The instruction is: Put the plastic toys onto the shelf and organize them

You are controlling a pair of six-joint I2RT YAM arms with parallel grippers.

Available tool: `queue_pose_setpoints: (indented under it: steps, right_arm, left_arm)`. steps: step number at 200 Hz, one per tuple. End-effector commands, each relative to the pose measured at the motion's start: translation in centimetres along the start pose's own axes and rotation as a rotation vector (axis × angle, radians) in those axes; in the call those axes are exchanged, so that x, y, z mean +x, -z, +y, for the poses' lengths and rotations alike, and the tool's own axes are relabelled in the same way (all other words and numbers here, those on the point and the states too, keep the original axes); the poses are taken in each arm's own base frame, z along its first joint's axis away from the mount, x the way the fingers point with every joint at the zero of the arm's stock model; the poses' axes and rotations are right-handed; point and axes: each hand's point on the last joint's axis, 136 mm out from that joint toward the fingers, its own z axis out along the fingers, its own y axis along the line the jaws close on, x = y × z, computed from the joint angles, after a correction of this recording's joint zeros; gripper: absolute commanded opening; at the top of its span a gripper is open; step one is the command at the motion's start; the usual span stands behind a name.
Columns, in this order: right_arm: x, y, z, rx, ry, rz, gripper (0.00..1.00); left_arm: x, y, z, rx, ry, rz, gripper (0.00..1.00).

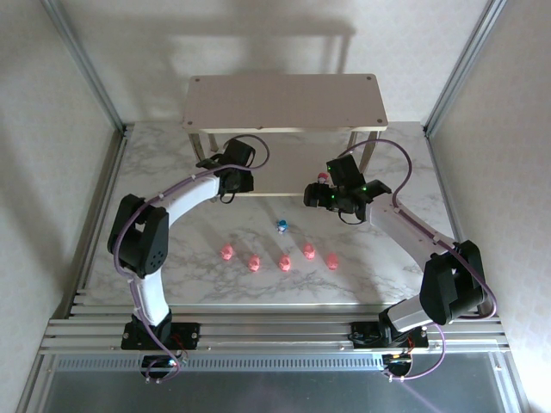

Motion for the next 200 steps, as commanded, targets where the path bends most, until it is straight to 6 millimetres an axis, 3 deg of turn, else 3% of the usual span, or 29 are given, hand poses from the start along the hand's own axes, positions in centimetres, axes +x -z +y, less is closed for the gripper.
queue_pose_setpoints:
  steps: [1,200]
  right_arm:
    - [-1.15,0.13,0.60,-0.025,0.014,-0.019,0.83]
    - [-1.20,-0.09,0.11,-0.018,0.006,-0.017,0.83]
  left_arm:
    - [-0.18,-0.32,0.61,-0.029,0.015,0.017,0.33]
    - [-0.52,-0.54,1.16,-0.069,0.004,0.018,0.40]
